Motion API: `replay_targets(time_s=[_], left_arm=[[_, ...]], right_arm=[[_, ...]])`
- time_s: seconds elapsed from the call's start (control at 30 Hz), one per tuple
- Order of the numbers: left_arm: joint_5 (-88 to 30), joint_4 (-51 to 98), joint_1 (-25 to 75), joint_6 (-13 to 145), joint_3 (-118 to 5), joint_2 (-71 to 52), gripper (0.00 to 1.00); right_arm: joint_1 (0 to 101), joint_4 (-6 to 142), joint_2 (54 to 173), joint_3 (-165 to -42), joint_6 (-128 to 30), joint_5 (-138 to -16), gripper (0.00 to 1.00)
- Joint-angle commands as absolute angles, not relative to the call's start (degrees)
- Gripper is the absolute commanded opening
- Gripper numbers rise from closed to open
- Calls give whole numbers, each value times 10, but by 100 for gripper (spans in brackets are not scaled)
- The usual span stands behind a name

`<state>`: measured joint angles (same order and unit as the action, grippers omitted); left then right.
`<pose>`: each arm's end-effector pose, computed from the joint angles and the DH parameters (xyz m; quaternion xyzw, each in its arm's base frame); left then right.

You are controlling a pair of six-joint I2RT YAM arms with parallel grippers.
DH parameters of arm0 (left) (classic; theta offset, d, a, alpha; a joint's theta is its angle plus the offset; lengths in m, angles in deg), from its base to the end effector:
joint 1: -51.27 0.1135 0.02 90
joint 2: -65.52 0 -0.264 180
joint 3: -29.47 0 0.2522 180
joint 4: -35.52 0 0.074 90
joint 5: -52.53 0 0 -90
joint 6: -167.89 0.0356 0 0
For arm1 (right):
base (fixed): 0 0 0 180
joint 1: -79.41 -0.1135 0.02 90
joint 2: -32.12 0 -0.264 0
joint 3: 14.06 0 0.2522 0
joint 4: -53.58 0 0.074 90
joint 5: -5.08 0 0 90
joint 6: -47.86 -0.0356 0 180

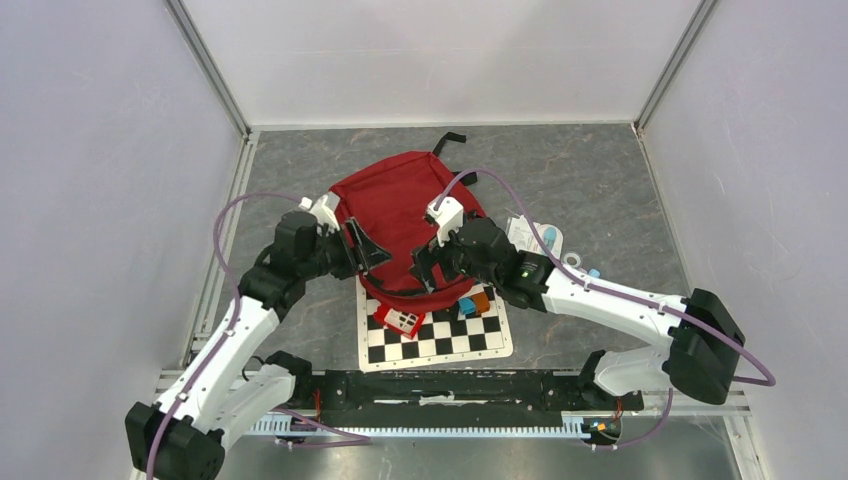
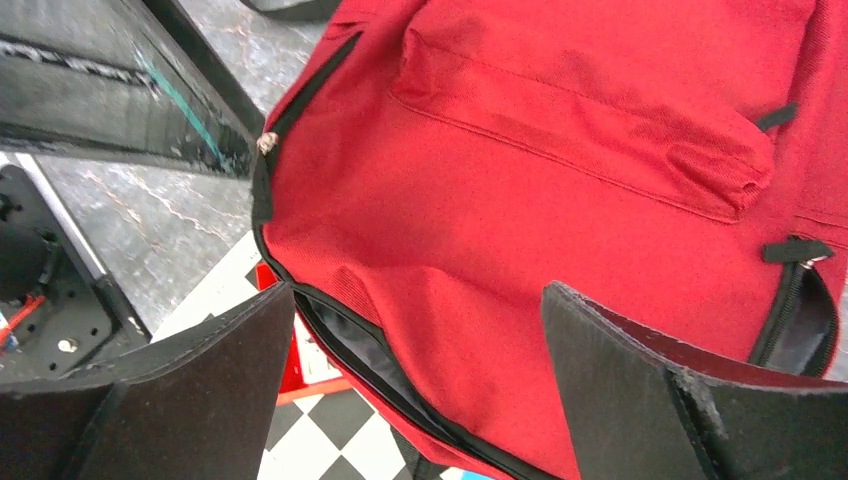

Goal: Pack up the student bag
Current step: Zip the student bag at the center of the board.

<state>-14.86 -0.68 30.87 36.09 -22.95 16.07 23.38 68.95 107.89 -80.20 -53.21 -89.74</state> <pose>0.1730 -0.0789 0.2686 -0.0686 0.8650 -0.3885 0.3101 0.1718 0.2496 0.2809 -0.3013 0.7873 0.2671 0.4670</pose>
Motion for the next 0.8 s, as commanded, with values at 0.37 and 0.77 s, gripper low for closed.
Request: replay_targets(time_s=[0.37,0.77], left_arm=[[-280,-138,339,420,-330,90,71],[-285,-55,380,400,-273,51,65]], right_arm=[[199,615,1172,-853,-627,-786,83],[197,619,1250,-894,-758,-775,64]])
